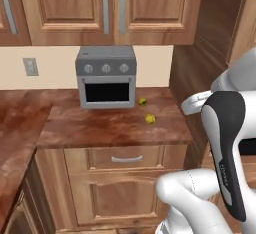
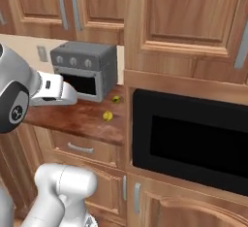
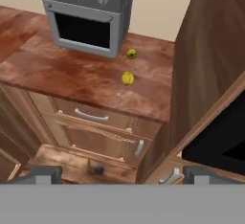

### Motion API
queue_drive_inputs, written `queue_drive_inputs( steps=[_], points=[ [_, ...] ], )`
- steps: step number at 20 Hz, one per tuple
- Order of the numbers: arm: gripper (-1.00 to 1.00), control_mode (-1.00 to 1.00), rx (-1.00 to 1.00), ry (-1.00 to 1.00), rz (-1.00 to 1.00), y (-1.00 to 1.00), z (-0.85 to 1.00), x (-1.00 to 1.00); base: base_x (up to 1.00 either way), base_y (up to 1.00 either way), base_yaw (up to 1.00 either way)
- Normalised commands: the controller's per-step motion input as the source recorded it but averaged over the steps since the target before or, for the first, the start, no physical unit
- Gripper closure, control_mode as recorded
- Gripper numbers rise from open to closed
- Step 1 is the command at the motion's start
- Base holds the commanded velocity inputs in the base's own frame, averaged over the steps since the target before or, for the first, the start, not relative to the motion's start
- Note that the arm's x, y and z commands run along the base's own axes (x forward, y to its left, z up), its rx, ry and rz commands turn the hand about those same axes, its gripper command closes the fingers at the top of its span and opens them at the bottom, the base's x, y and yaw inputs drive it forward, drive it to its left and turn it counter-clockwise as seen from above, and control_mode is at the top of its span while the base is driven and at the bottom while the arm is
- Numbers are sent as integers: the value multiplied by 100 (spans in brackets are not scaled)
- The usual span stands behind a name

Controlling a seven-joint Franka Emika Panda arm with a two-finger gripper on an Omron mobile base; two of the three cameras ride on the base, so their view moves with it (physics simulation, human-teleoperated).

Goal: Place the beer on the top shelf of the fridge to keep it out of children's reach, and place the lemon and pear on lower shelves for easy access.

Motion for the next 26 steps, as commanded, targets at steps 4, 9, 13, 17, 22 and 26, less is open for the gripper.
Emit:
queue_drive_inputs(
  steps=[4, 9, 13, 17, 22, 26],
  points=[
    [-100, 100, 0, 0, 0, 0, 0, 0, 50, 60, -33],
    [-100, 100, 0, 0, 0, 0, 0, 0, 60, 54, -31],
    [-100, 100, 0, 0, 0, 0, 0, 0, 67, 33, -29],
    [-100, 100, 0, 0, 0, 0, 0, 0, 62, 15, -27],
    [-100, -100, 0, -1, -4, 0, -8, 3, 30, 2, -19],
    [-100, -100, -2, 0, -14, 0, -48, 2, 0, 0, 0]
  ],
)
